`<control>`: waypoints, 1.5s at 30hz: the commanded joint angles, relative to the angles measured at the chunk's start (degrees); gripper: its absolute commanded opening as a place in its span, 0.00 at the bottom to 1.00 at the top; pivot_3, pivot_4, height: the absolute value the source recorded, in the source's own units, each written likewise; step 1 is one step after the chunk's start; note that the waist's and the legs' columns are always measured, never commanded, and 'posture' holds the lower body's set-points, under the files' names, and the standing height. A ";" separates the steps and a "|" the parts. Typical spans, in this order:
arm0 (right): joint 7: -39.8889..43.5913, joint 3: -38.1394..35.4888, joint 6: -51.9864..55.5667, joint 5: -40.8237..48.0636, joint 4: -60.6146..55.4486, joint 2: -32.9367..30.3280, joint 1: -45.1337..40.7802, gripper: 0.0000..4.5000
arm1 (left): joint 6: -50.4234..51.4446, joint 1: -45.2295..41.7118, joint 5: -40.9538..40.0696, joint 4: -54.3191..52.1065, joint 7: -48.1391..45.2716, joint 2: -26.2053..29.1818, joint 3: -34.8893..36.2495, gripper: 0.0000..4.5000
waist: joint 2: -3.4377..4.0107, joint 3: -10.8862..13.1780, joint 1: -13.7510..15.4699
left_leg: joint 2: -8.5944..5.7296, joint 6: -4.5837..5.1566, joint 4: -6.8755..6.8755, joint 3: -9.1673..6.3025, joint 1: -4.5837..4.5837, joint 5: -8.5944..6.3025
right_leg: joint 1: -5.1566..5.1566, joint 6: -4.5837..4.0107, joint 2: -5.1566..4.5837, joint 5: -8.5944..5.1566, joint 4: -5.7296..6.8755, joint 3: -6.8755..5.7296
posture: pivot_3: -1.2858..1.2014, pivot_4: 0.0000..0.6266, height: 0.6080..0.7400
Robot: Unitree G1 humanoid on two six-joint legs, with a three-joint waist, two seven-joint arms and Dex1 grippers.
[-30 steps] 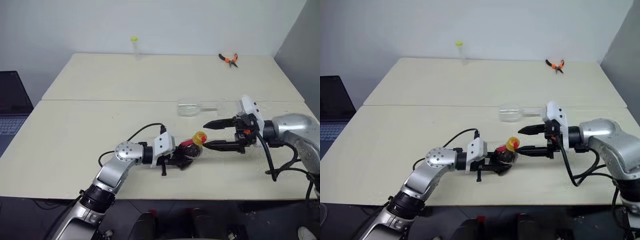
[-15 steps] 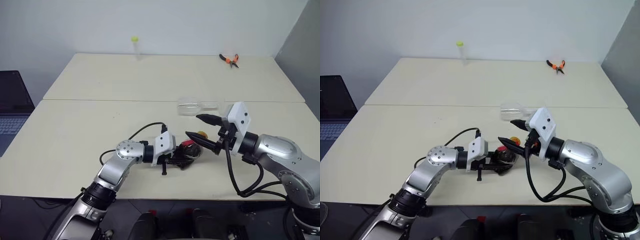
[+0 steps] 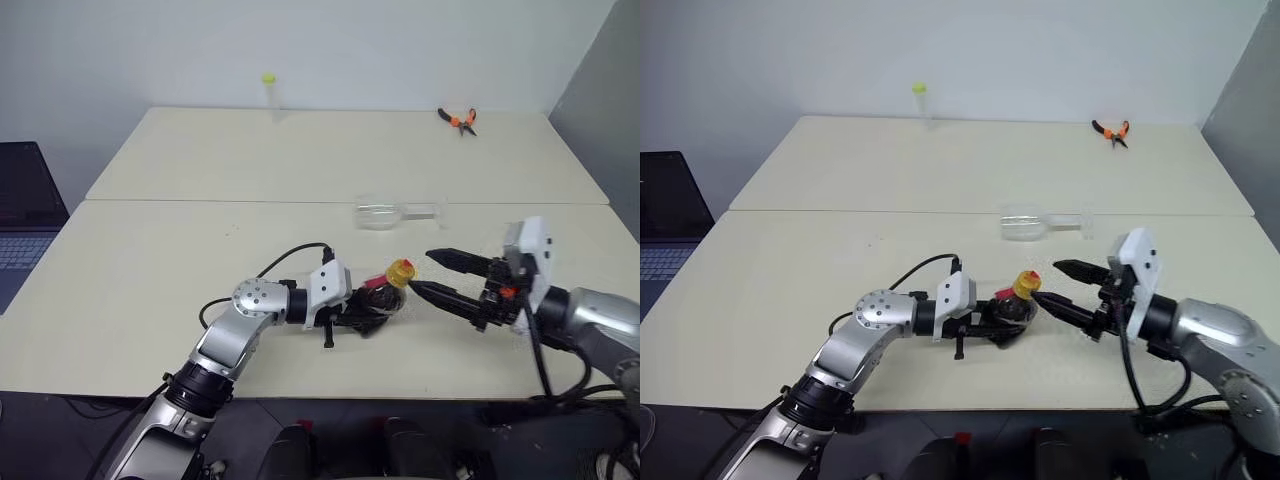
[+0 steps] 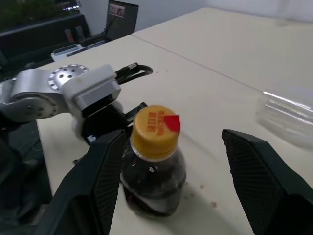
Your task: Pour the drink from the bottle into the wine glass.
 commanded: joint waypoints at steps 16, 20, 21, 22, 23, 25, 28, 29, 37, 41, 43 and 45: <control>-11.61 14.19 -9.01 -16.28 0.21 5.45 -8.27 0.75 | -3.23 -1.76 1.17 2.89 3.63 -1.94 1.79 0.18 | 0.00 0.00 -0.08 | -0.01 -0.01 0.02 -0.01 -0.01 0.01 | -0.02 0.00 -0.01 0.00 0.00 0.01 | 0.52 0.24 1.00; -9.72 12.37 -10.43 -17.99 1.60 4.59 -5.42 0.75 | -3.35 -1.67 1.31 2.97 3.66 -2.12 1.77 0.18 | 0.00 0.00 -0.03 | -0.02 -0.01 0.02 0.00 -0.01 0.01 | -0.02 0.00 -0.01 0.00 0.00 0.01 | 0.52 0.24 1.00; -9.26 11.83 -10.71 -18.05 1.81 4.36 -4.76 0.75 | -3.32 -1.65 1.33 2.95 3.66 -2.14 1.77 0.18 | 0.00 0.00 -0.03 | -0.02 -0.01 0.02 0.00 -0.01 0.01 | -0.02 0.00 -0.01 0.00 0.00 0.01 | 0.52 0.24 1.00; -8.43 10.52 -11.02 -17.68 2.19 3.90 -3.45 0.75 | -3.32 -1.56 1.35 2.90 3.69 -2.14 1.79 0.18 | 0.00 0.00 -0.02 | -0.01 -0.01 0.02 0.01 -0.01 0.01 | -0.02 0.00 -0.01 0.00 0.00 0.02 | 0.52 0.24 1.00; -7.73 9.36 -11.21 -17.19 2.49 3.54 -2.34 0.75 | -3.33 -1.49 1.36 2.86 3.70 -2.13 1.80 0.18 | 0.00 0.00 0.03 | -0.01 -0.01 0.02 0.00 0.00 0.01 | -0.01 0.00 -0.01 0.00 0.00 0.01 | 0.52 0.24 1.00; -6.07 6.90 -11.31 -15.79 2.88 2.90 -0.18 0.75 | -3.31 -1.40 1.41 2.82 3.70 -2.16 1.85 0.18 | 0.00 0.00 0.03 | -0.02 -0.01 0.02 0.01 -0.01 0.01 | -0.01 0.00 -0.01 0.00 0.00 0.02 | 0.52 0.24 1.00; -3.49 3.08 -10.66 -12.66 3.39 2.12 2.54 0.75 | -3.30 -1.34 1.44 2.79 3.68 -2.16 1.88 0.18 | 0.00 0.00 0.04 | -0.03 -0.01 0.03 0.02 -0.01 0.00 | 0.01 0.00 -0.01 0.00 0.00 0.02 | 0.52 0.24 1.00; -2.72 1.89 -10.41 -11.76 3.64 1.69 3.30 0.75 | -3.29 -1.32 1.44 2.76 3.67 -2.15 1.90 0.18 | 0.00 0.00 0.03 | -0.03 -0.01 0.02 0.04 0.01 0.00 | 0.01 0.00 -0.01 0.00 0.00 0.03 | 0.52 0.24 1.00; 0.74 -2.31 -6.54 -2.97 1.47 -1.94 5.33 0.75 | -3.41 -1.16 1.58 2.74 3.40 -2.14 1.87 0.18 | 0.00 0.00 -0.03 | 0.01 0.00 0.00 0.05 0.03 0.00 | 0.01 0.00 0.02 0.00 0.01 0.04 | 0.52 0.24 1.00; -4.47 2.39 -7.32 -5.06 -0.79 0.54 -0.88 0.75 | -3.41 -1.21 1.70 2.80 3.34 -2.21 1.84 0.18 | -0.01 0.00 -0.10 | 0.00 0.00 0.01 0.05 0.02 0.00 | 0.01 0.01 0.02 0.00 0.01 0.05 | 0.52 0.24 1.00; -7.10 6.23 -8.02 -8.19 -1.47 2.41 -4.62 0.75 | -3.39 -1.22 1.73 2.80 3.29 -2.24 1.81 0.18 | 0.00 0.00 -0.13 | 0.01 -0.01 0.00 0.05 0.03 0.00 | 0.01 0.01 0.03 0.00 0.01 0.04 | 0.52 0.24 1.00; -8.07 9.73 -8.78 -11.46 -1.71 3.19 -7.60 0.75 | -3.37 -1.31 1.76 2.86 3.18 -2.26 1.77 0.18 | 0.00 0.00 -0.11 | 0.01 -0.01 0.00 -0.01 0.01 0.00 | 0.00 0.01 0.03 0.00 0.01 0.00 | 0.52 0.24 1.00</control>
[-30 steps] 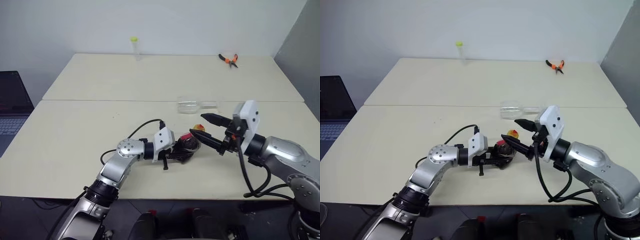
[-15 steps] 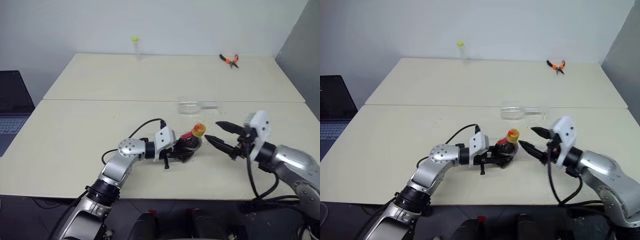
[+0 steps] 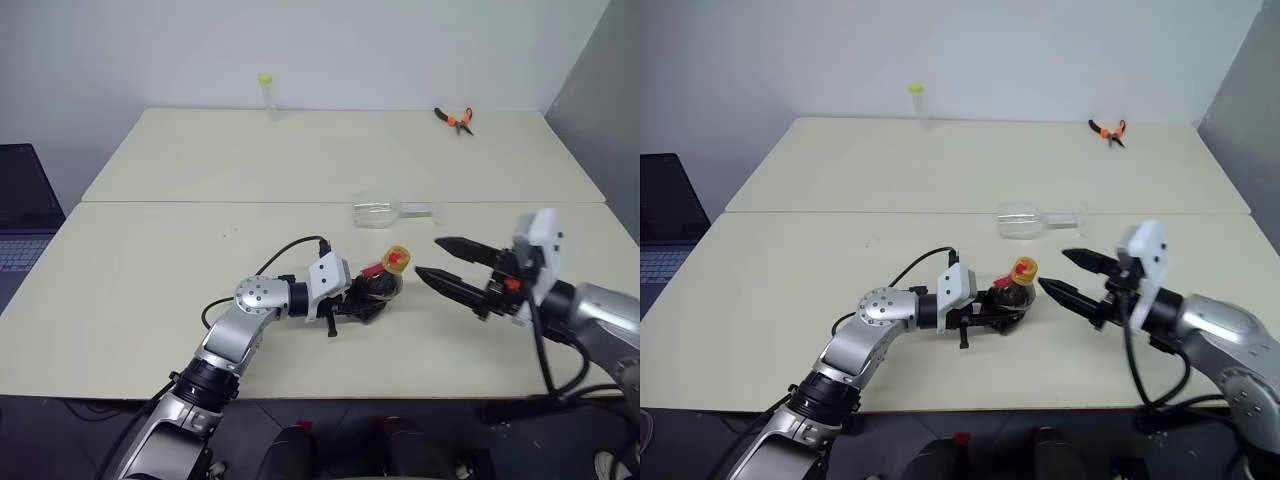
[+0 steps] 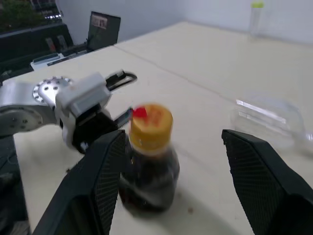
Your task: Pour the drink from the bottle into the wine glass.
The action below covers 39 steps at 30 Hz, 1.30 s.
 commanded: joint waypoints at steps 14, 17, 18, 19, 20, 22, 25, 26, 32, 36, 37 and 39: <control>0.90 4.70 -5.14 -11.47 0.45 -0.72 -1.76 0.75 | -0.72 -0.16 0.35 -0.72 0.12 0.32 0.51 0.18 | 0.00 0.00 0.04 | -0.02 0.00 0.02 0.01 -0.03 0.00 | -0.02 0.00 -0.04 0.00 -0.01 0.01 | 0.52 0.24 1.00; 2.35 2.49 -4.40 -8.97 -0.08 -1.30 -0.16 0.75 | -0.71 -0.17 0.33 -0.74 0.11 0.28 0.46 0.18 | 0.00 0.00 0.07 | -0.02 0.00 0.02 0.02 -0.03 0.00 | -0.02 0.00 -0.04 0.00 -0.01 0.02 | 0.52 0.24 1.00; 2.84 1.63 -3.94 -7.66 -0.37 -1.42 0.40 0.75 | -0.73 -0.18 0.34 -0.74 0.09 0.28 0.44 0.18 | 0.00 0.00 0.07 | -0.01 0.00 0.02 0.01 -0.03 0.00 | -0.01 0.00 -0.04 0.00 -0.01 0.01 | 0.52 0.24 1.00; 3.27 0.88 -3.50 -6.54 -0.60 -1.58 0.92 0.75 | -0.75 -0.19 0.34 -0.73 0.07 0.28 0.42 0.18 | 0.00 0.00 0.07 | -0.02 0.00 0.02 0.01 -0.03 0.00 | -0.01 0.00 -0.04 0.00 -0.01 0.01 | 0.52 0.24 1.00; 3.61 0.07 -3.15 -5.57 -0.74 -1.77 1.48 0.75 | -0.78 -0.20 0.35 -0.72 0.05 0.28 0.41 0.18 | 0.00 0.00 0.08 | -0.02 0.00 0.02 0.02 -0.03 0.00 | -0.02 0.00 -0.04 0.00 -0.01 0.02 | 0.52 0.24 1.00; 4.26 -1.34 -2.07 -3.24 -0.98 -2.22 2.37 0.75 | -0.87 -0.24 0.33 -0.59 -0.04 0.33 0.46 0.18 | 0.00 0.00 0.08 | -0.02 0.00 0.02 0.02 -0.03 0.00 | -0.01 0.00 -0.04 0.00 -0.01 0.01 | 0.52 0.24 1.00; 4.89 -3.37 0.45 2.55 -1.53 -2.78 3.25 0.75 | -0.91 -0.24 0.36 -0.50 -0.11 0.34 0.46 0.18 | 0.00 0.00 0.09 | -0.02 0.00 0.02 0.02 -0.02 0.00 | -0.01 0.00 -0.04 0.00 -0.01 0.02 | 0.52 0.24 1.00; 4.64 -3.65 1.05 4.05 -1.68 -2.82 3.24 0.75 | -0.94 -0.23 0.39 -0.47 -0.14 0.33 0.44 0.18 | 0.00 0.00 0.09 | -0.01 0.00 0.01 0.02 -0.02 0.00 | -0.01 0.00 -0.03 0.00 -0.01 0.02 | 0.52 0.24 1.00; -2.08 0.49 2.42 4.42 -0.68 1.06 -1.05 0.75 | -0.96 -0.33 0.48 -0.33 -0.23 0.17 0.33 0.18 | 0.00 0.00 0.05 | -0.01 0.00 0.01 0.02 -0.01 0.00 | -0.01 0.00 -0.03 0.00 0.00 0.02 | 0.52 0.24 1.00; -4.18 3.47 2.00 1.64 0.82 3.08 -2.50 0.75 | -1.15 -0.30 0.63 -0.24 -0.46 0.26 0.26 0.18 | 0.00 0.00 0.06 | -0.02 0.00 0.02 0.02 -0.03 0.00 | -0.01 0.00 -0.04 0.00 -0.01 0.01 | 0.52 0.24 1.00; -4.36 3.93 1.89 1.19 1.05 3.41 -2.64 0.75 | -1.19 -0.28 0.65 -0.21 -0.50 0.30 0.28 0.18 | 0.00 0.00 0.06 | -0.03 0.00 0.03 0.02 -0.03 0.00 | -0.01 0.00 -0.04 0.00 -0.01 0.02 | 0.52 0.24 1.00; -4.40 4.63 1.64 0.45 1.27 3.71 -2.76 0.75 | -1.25 -0.29 0.67 -0.15 -0.55 0.37 0.33 0.18 | 0.00 0.00 0.06 | -0.02 0.00 0.01 0.01 -0.02 0.00 | -0.01 0.00 -0.03 0.00 0.00 0.01 | 0.52 0.24 1.00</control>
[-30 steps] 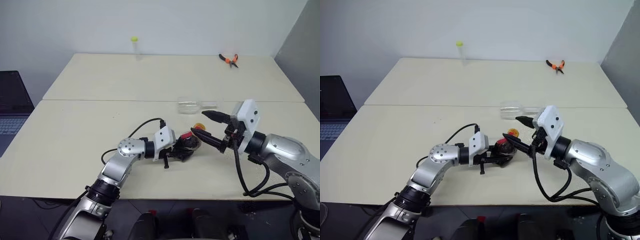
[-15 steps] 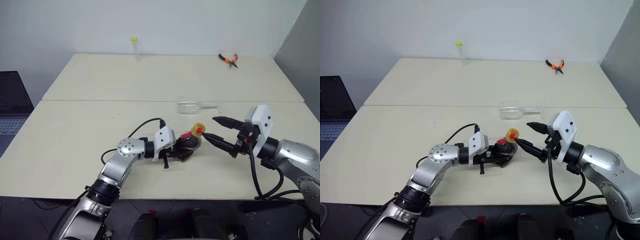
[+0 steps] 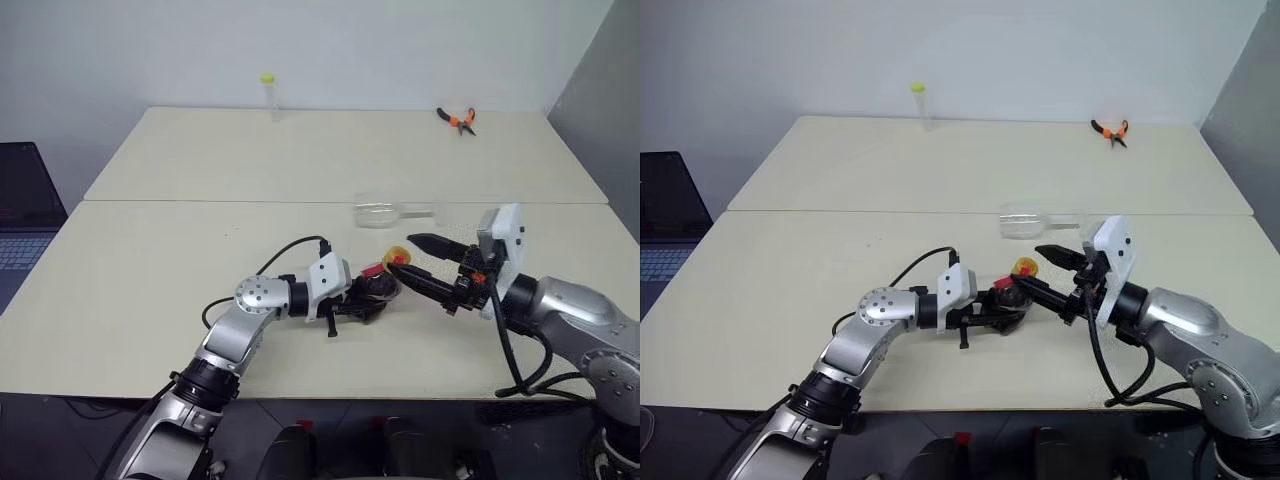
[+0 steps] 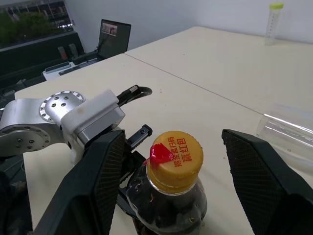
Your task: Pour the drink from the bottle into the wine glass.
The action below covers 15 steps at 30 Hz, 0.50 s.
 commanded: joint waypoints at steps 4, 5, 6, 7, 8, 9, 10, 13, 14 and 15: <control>-0.25 1.12 -1.30 -2.41 -0.02 0.91 -1.01 0.75 | -1.12 -0.33 0.49 0.02 -0.14 0.38 0.29 0.18 | 0.00 0.00 -0.01 | 0.00 0.00 0.00 0.01 0.00 0.00 | 0.00 0.00 0.00 0.00 0.00 0.01 | 0.52 0.24 1.00; -0.33 1.14 -1.42 -2.57 0.10 1.16 -0.98 0.75 | -1.15 -0.34 0.51 0.08 -0.14 0.39 0.31 0.18 | 0.00 0.00 0.00 | 0.00 0.00 0.00 0.01 0.00 0.00 | 0.00 0.00 0.00 0.00 0.00 0.01 | 0.52 0.24 1.00; -0.32 1.17 -1.62 -2.75 0.22 1.37 -0.95 0.75 | -1.18 -0.35 0.52 0.13 -0.14 0.39 0.32 0.18 | 0.00 0.00 -0.01 | 0.00 0.00 0.00 0.00 0.00 0.00 | 0.00 0.00 0.00 0.00 0.00 0.00 | 0.52 0.24 1.00; -0.42 1.09 -1.87 -2.81 0.31 1.72 -0.87 0.75 | -1.19 -0.33 0.52 0.11 -0.12 0.41 0.34 0.18 | 0.00 0.00 -0.01 | 0.00 0.00 0.00 0.00 0.00 0.00 | 0.00 0.00 0.00 0.00 0.00 0.00 | 0.52 0.24 1.00; -0.42 1.05 -2.04 -2.87 0.36 1.93 -0.78 0.75 | -1.21 -0.31 0.53 0.10 -0.11 0.42 0.34 0.18 | 0.00 0.00 0.00 | 0.00 0.00 0.00 0.00 0.00 0.00 | 0.00 0.00 0.00 0.00 0.00 0.00 | 0.52 0.24 1.00; -0.38 1.02 -2.13 -2.94 0.37 2.07 -0.72 0.67 | -1.22 -0.30 0.54 0.09 -0.10 0.43 0.34 0.18 | 0.00 0.00 -0.01 | 0.00 0.00 0.00 0.01 0.00 0.00 | 0.00 0.00 0.00 0.00 0.00 0.01 | 0.52 0.24 1.00; -0.50 0.78 -2.63 -2.98 0.44 2.67 -0.73 0.63 | -1.23 -0.31 0.53 0.11 -0.10 0.43 0.35 0.18 | 0.00 0.00 -0.01 | 0.00 0.00 0.00 0.01 0.00 0.00 | 0.00 0.00 0.00 0.00 0.00 0.01 | 0.52 0.24 1.00; -0.18 0.29 -3.19 -2.75 0.54 3.83 -0.87 0.40 | -1.27 -0.36 0.54 0.15 -0.11 0.40 0.32 0.18 | 0.00 0.00 -0.01 | 0.00 0.00 0.00 0.00 0.00 0.00 | 0.00 0.00 0.00 0.00 0.01 0.01 | 0.52 0.24 1.00; 0.16 0.29 -3.20 -2.66 0.48 3.87 -0.77 0.33 | -1.29 -0.36 0.55 0.14 -0.10 0.38 0.29 0.18 | 0.00 0.00 -0.01 | 0.00 0.00 0.00 0.00 0.00 0.00 | 0.00 0.00 0.00 0.00 0.01 0.01 | 0.52 0.24 1.00; 0.46 0.28 -3.20 -2.46 0.42 3.97 -0.61 0.27 | -1.30 -0.38 0.56 0.16 -0.08 0.34 0.28 0.18 | 0.00 0.00 -0.01 | 0.00 0.00 0.00 0.00 0.00 0.00 | 0.00 0.00 0.00 0.00 0.01 0.01 | 0.52 0.24 1.00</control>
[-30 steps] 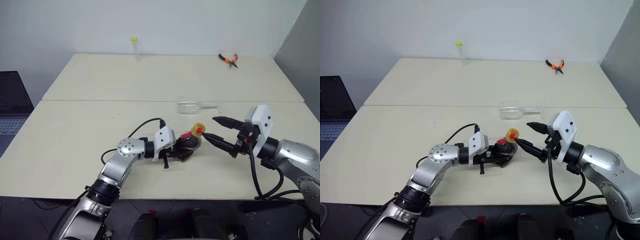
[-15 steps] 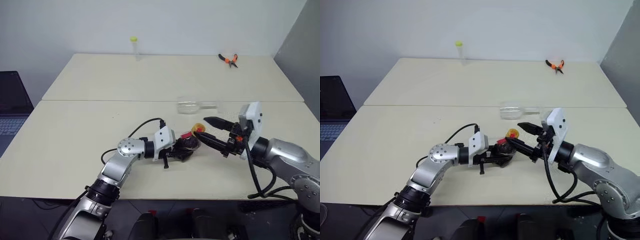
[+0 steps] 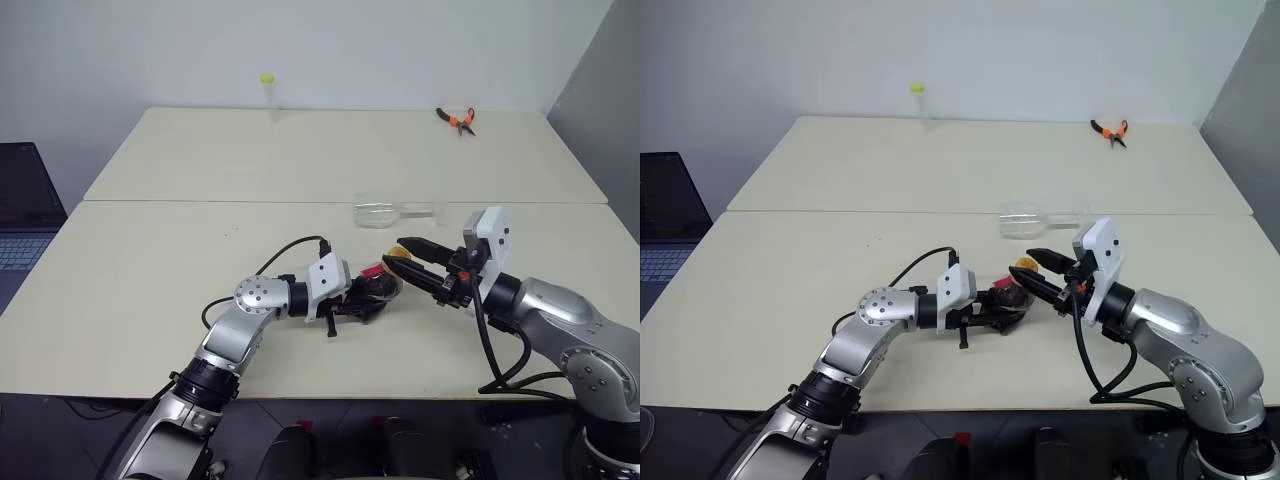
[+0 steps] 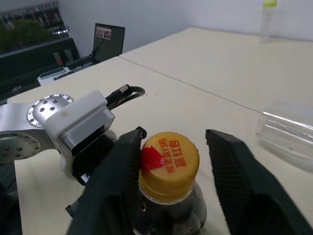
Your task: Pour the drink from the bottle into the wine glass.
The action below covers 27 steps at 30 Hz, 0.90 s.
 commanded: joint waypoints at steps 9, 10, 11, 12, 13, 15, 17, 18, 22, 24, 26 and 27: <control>-2.89 -4.62 -0.23 8.02 -0.54 5.46 0.46 0.27 | -0.79 -0.43 0.35 -0.13 0.51 -0.17 0.46 0.18 | 0.00 0.00 -0.01 | 0.01 0.00 -0.01 0.00 0.01 0.00 | 0.00 0.00 0.00 0.00 0.01 0.01 | 0.52 0.24 1.00; -3.46 -5.04 0.04 8.98 -0.47 5.82 0.55 0.27 | -0.80 -0.41 0.35 -0.14 0.54 -0.20 0.48 0.18 | 0.01 0.00 -0.02 | 0.01 0.00 -0.01 0.00 0.01 0.00 | 0.00 0.00 0.00 0.00 0.00 0.00 | 0.52 0.24 1.00; -3.78 -5.27 0.25 9.35 -0.48 5.71 0.70 0.27 | -0.81 -0.41 0.34 -0.13 0.55 -0.21 0.52 0.18 | 0.01 0.00 -0.02 | 0.01 0.00 0.00 -0.01 0.01 0.00 | 0.00 0.00 0.00 0.00 0.01 0.00 | 0.52 0.24 1.00; -3.72 -5.32 0.27 9.02 -0.61 5.22 0.87 0.27 | -0.80 -0.40 0.33 -0.13 0.55 -0.22 0.54 0.18 | 0.00 0.00 -0.02 | 0.00 0.00 0.00 0.00 0.01 0.00 | 0.00 0.00 0.00 0.00 0.01 0.01 | 0.52 0.24 1.00; -3.82 -5.63 0.08 8.37 -0.67 4.62 1.12 0.27 | -0.87 -0.38 0.35 -0.13 0.67 -0.25 0.62 0.18 | 0.01 0.00 -0.02 | 0.00 0.00 0.00 0.00 0.00 0.00 | 0.00 0.00 0.00 0.00 0.00 0.01 | 0.52 0.24 1.00; -3.35 -6.59 -1.25 4.97 -0.52 2.12 1.96 0.27 | -1.12 -0.28 0.32 -0.21 1.13 -0.39 0.97 0.18 | 0.01 0.00 -0.01 | 0.00 0.00 0.00 0.00 0.00 0.00 | 0.00 0.00 0.00 0.00 0.00 0.00 | 0.52 0.24 1.00; -2.22 -8.46 -4.92 -2.63 1.53 -2.65 4.48 0.27 | -1.00 -0.26 -0.15 -0.33 2.00 -0.70 1.86 0.18 | 0.01 0.00 0.03 | -0.01 0.00 0.00 0.00 0.00 0.00 | 0.00 0.00 0.00 0.00 0.00 0.00 | 0.52 0.24 1.00; -2.38 -9.51 -6.83 -6.02 3.18 -4.33 5.95 0.27 | -0.85 -0.21 -0.46 -0.37 2.34 -0.82 2.32 0.18 | 0.00 0.00 0.15 | -0.03 0.00 0.00 0.02 -0.01 0.00 | 0.00 0.00 -0.01 0.00 -0.01 0.00 | 0.52 0.24 1.00; -1.95 -8.63 -16.09 -20.07 10.27 -9.12 12.66 0.27 | -0.61 -0.05 -1.41 -0.61 3.57 -1.47 3.32 0.18 | 0.00 0.00 0.09 | -0.03 0.00 -0.01 0.09 0.01 0.00 | 0.00 0.02 -0.01 -0.01 0.00 0.03 | 0.52 0.24 1.00; -1.94 -7.69 -19.32 -23.59 13.81 -8.30 15.12 0.27 | -0.40 -0.11 -1.82 -0.74 4.23 -2.05 3.72 0.17 | 0.00 0.00 0.00 | 0.00 0.00 -0.02 0.19 0.02 0.00 | -0.01 0.01 0.02 -0.01 0.01 0.03 | 0.52 0.24 1.00; -2.38 -6.91 -20.84 -24.85 17.61 -5.65 16.32 0.27 | -0.48 -0.34 -1.79 -0.59 4.73 -2.49 3.90 0.17 | -0.01 0.00 -0.19 | 0.02 0.00 -0.04 0.29 0.05 0.00 | -0.02 0.01 0.02 -0.01 0.03 0.11 | 0.52 0.24 1.00; -2.86 -6.95 -21.05 -25.33 19.78 -4.21 16.44 0.27 | -0.62 -0.43 -1.58 -0.45 4.89 -2.60 3.88 0.17 | 0.00 0.00 -0.27 | 0.05 0.00 -0.05 0.34 0.07 0.00 | -0.02 0.01 0.05 -0.01 0.03 0.14 | 0.52 0.24 1.00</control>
